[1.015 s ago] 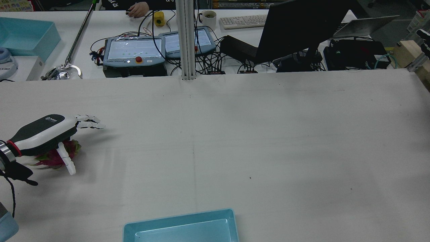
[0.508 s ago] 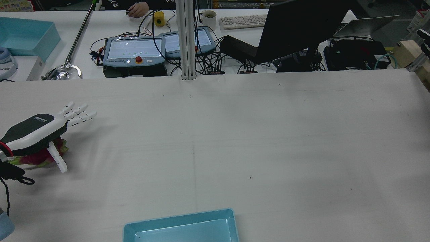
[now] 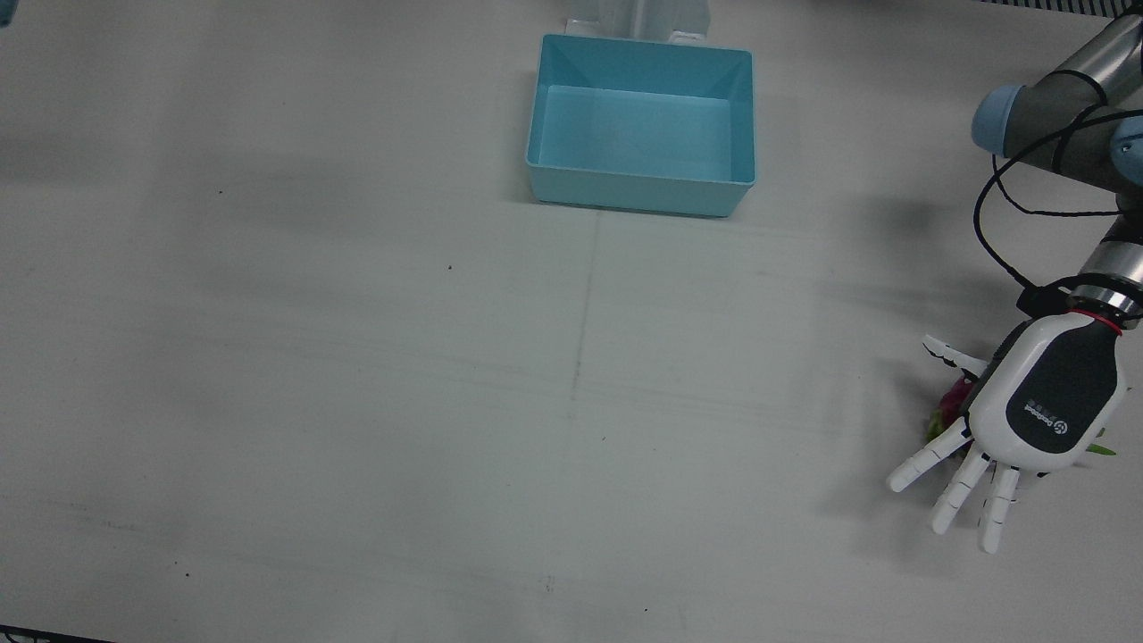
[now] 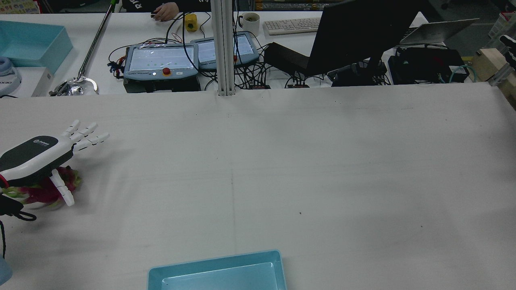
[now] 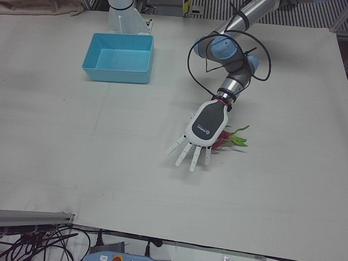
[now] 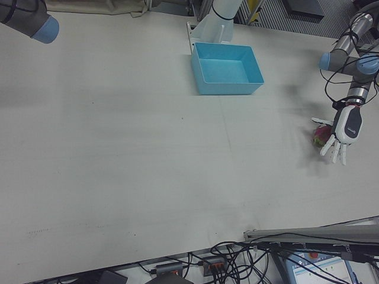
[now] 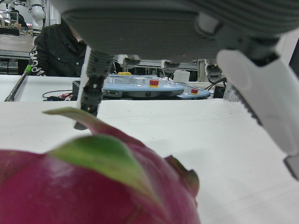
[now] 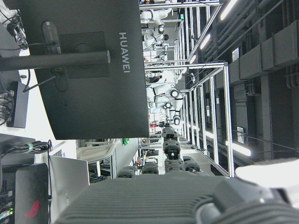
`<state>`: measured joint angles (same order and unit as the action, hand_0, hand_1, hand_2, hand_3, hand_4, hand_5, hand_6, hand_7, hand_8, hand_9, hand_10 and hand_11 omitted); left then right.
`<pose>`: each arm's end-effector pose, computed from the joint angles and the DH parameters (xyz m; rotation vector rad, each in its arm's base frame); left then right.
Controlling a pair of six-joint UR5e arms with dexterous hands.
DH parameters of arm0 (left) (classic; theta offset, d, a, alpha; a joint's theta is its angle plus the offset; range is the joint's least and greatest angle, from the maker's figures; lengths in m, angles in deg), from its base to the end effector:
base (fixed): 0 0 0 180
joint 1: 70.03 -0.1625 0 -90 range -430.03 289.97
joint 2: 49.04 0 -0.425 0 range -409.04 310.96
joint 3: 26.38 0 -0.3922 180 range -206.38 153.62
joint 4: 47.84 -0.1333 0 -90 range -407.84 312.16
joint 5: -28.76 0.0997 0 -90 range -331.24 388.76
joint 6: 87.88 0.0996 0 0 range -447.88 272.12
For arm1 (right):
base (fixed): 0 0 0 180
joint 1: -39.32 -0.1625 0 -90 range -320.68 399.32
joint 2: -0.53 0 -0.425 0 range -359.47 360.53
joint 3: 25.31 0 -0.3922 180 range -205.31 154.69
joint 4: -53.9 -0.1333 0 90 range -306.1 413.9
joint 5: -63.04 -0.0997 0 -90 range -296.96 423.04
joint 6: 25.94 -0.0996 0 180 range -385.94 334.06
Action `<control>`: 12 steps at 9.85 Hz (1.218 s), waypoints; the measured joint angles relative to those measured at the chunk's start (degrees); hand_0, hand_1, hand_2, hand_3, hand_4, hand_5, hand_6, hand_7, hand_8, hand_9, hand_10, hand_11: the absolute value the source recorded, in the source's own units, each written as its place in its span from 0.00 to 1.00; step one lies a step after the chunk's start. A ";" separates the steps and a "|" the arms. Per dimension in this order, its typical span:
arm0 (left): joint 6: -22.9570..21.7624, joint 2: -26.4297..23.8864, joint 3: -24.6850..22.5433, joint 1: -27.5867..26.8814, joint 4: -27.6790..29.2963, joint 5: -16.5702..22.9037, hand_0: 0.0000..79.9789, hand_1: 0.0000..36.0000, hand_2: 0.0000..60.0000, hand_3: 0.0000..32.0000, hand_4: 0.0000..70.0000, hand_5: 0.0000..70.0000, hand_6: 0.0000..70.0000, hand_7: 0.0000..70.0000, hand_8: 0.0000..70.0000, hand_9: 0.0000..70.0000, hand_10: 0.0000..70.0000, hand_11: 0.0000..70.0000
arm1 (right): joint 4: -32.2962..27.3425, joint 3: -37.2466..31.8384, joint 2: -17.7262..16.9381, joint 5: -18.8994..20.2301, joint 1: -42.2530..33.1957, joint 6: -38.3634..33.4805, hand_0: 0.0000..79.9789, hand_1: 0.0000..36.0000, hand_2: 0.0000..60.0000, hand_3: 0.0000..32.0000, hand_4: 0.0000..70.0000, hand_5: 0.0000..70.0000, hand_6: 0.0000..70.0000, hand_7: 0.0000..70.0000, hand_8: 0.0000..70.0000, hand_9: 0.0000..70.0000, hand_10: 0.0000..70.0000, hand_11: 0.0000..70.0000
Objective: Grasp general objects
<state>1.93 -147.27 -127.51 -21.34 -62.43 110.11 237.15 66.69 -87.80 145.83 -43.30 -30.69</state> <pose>0.2433 -0.5015 0.5443 0.8094 1.5076 -0.7673 0.0799 -0.5179 0.6612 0.0950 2.1879 -2.1723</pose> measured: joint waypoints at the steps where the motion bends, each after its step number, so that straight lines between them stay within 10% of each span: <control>1: 0.11 0.06 0.07 0.10 0.00 -0.03 0.58 0.35 0.00 1.00 0.00 0.00 0.00 0.00 0.00 0.00 0.00 0.00 | 0.00 0.01 0.00 0.02 0.00 0.00 0.00 0.00 0.00 0.00 0.00 0.00 0.00 0.00 0.00 0.00 0.00 0.00; 12: 7.09 6.35 -0.20 0.22 -0.29 -0.13 0.60 0.40 0.00 1.00 0.00 0.02 0.00 0.00 0.00 0.00 0.00 0.00 | 0.00 0.02 0.00 0.00 0.00 0.00 0.00 0.00 0.00 0.00 0.00 0.00 0.00 0.00 0.00 0.00 0.00 0.00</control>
<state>9.02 -140.92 -127.71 -21.12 -62.72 109.99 237.15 66.71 -87.80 145.84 -43.30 -30.69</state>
